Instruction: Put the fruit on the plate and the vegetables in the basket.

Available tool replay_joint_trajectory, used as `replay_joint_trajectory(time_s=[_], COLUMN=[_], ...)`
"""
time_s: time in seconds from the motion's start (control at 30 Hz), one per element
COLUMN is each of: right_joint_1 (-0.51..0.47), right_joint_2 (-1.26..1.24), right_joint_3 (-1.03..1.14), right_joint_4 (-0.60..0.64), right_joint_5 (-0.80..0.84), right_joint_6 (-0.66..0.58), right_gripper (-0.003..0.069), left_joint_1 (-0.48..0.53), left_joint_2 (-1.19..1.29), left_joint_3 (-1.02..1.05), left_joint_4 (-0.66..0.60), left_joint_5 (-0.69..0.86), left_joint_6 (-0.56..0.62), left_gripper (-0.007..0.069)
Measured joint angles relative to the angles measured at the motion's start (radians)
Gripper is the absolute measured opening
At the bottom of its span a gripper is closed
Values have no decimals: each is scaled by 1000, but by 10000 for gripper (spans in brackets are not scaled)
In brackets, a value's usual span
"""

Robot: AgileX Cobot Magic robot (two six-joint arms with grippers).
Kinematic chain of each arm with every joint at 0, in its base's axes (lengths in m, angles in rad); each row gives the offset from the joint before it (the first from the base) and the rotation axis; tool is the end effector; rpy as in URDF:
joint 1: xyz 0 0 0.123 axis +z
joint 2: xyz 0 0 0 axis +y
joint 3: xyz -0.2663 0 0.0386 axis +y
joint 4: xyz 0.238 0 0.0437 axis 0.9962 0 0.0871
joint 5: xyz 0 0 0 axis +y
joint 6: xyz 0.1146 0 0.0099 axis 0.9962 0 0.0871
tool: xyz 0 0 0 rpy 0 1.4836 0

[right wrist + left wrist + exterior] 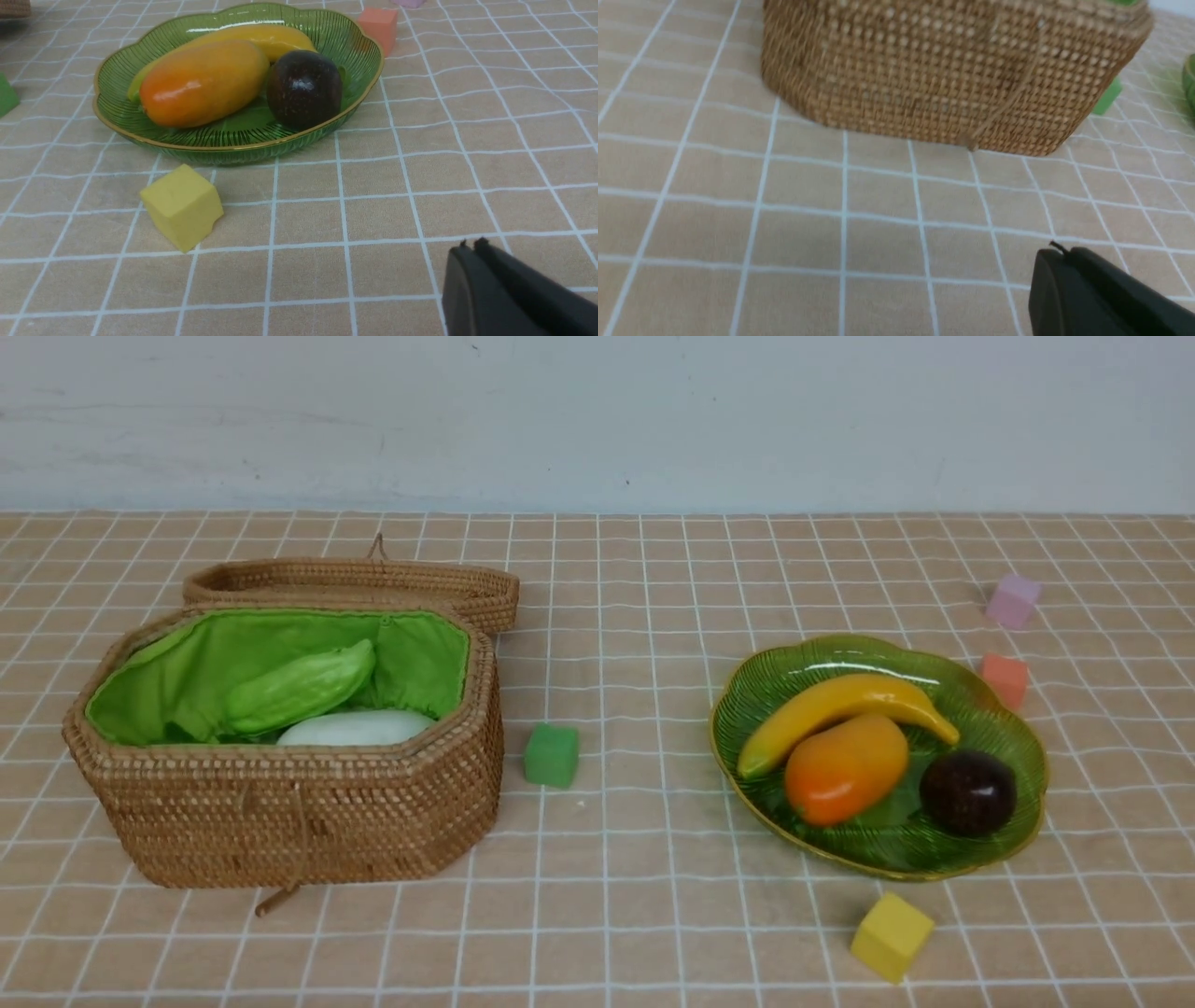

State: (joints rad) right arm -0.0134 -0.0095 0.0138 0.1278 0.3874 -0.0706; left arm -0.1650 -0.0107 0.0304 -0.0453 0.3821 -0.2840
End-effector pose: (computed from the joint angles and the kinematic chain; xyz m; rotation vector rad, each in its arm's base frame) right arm 0.0813 0.0045 0.1675 0.0241 1.8725 0.0688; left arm 0.0800 -0.0153 0.1621 -0.1412 1.8950 -0.3511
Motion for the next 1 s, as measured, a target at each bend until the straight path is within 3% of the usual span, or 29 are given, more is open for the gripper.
replay_joint_trajectory(time_s=[1.0], right_joint_1=[0], right_joint_2=[0], right_joint_3=[0], right_joint_4=[-1], right_joint_5=[-1], right_joint_6=[0], right_gripper=[34], left_joint_1=[1], left_joint_2=[0], left_joint_3=[0], left_joint_4=[0], left_joint_5=[-3], left_joint_6=[-25], left_gripper=[-13])
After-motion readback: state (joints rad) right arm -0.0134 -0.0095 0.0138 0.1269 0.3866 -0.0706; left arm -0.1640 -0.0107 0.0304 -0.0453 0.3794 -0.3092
